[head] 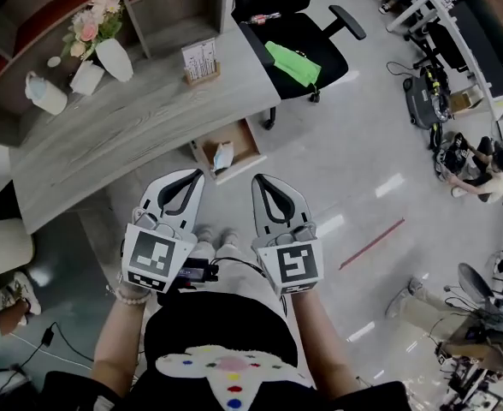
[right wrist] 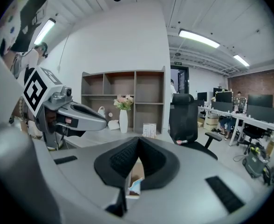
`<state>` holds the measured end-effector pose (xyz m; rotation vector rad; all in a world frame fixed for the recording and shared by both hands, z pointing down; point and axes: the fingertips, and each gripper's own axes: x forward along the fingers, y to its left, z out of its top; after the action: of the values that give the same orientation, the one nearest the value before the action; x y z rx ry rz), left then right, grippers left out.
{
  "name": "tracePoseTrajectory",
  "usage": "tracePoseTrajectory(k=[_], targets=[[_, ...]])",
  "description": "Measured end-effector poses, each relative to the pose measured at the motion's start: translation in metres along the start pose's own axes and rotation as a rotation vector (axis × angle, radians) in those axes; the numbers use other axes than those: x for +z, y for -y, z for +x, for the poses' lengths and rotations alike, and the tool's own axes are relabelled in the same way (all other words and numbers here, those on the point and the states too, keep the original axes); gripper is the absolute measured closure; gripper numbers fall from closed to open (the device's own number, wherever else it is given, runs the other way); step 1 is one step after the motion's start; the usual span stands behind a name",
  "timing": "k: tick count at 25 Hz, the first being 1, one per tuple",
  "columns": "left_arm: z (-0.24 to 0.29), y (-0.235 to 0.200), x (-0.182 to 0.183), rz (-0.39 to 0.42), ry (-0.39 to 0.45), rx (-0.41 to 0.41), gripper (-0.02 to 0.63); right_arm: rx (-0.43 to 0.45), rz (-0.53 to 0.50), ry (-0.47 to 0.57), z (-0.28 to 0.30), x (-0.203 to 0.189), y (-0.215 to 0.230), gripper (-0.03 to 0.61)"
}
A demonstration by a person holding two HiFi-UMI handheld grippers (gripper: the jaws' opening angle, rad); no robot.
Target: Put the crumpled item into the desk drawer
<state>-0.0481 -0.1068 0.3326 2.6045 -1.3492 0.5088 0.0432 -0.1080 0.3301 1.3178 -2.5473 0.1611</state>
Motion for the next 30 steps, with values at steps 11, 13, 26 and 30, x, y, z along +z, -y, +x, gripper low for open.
tracePoseTrajectory(k=[11,13,26,30], targets=[[-0.028,0.009,0.034,-0.005,0.068,-0.005,0.603,0.002,-0.027,0.051,-0.020,0.038,-0.007,0.575],[-0.031,0.009,0.036,0.000,0.072,-0.002,0.603,0.000,-0.025,0.051,-0.024,0.042,-0.007,0.575],[-0.042,0.005,0.037,-0.004,0.070,0.028,0.603,-0.010,-0.079,0.004,-0.033,0.040,-0.001,0.575],[-0.039,0.007,0.037,-0.002,0.064,0.020,0.603,-0.036,-0.059,0.031,-0.032,0.043,0.004,0.575]])
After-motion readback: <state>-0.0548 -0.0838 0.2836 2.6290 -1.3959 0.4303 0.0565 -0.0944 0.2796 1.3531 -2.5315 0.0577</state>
